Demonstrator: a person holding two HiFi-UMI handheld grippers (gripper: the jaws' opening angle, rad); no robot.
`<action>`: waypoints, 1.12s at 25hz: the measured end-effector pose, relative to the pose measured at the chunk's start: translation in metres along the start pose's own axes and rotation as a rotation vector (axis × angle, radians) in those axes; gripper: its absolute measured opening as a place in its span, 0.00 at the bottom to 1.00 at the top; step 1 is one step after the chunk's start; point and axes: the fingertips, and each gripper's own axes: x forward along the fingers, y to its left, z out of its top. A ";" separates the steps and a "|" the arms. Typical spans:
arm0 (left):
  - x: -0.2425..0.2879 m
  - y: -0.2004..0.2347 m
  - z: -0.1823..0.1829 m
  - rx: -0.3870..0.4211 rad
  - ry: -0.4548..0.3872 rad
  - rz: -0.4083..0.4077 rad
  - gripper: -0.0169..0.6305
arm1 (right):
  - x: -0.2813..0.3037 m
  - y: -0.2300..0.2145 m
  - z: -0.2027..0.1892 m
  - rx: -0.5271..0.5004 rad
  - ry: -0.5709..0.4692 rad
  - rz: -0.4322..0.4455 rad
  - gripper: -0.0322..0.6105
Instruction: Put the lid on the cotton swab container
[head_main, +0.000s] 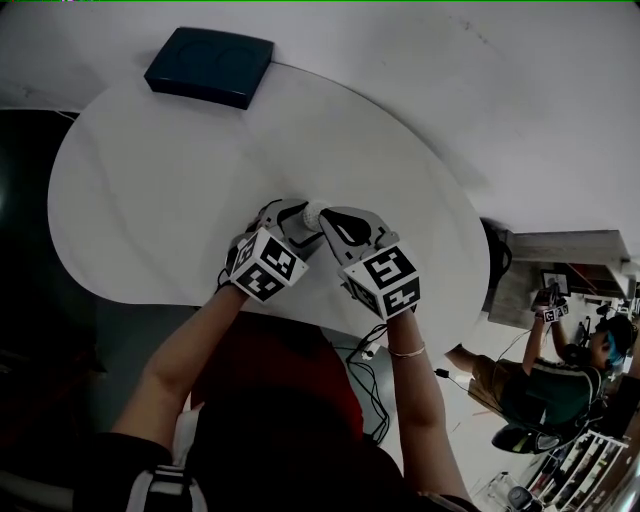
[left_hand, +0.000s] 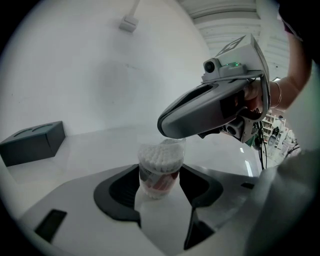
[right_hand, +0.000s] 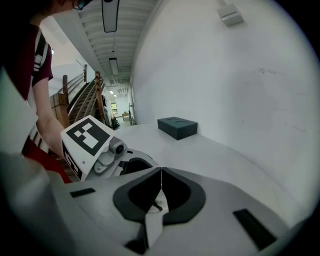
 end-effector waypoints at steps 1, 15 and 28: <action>0.000 0.000 0.000 0.001 0.000 0.000 0.44 | 0.000 0.002 -0.001 -0.004 0.005 0.005 0.07; -0.001 -0.003 0.001 0.013 0.000 -0.013 0.44 | 0.005 0.010 -0.008 -0.119 0.084 -0.023 0.07; -0.001 -0.002 -0.001 0.015 -0.003 -0.010 0.44 | 0.007 0.010 -0.009 -0.093 0.073 -0.027 0.07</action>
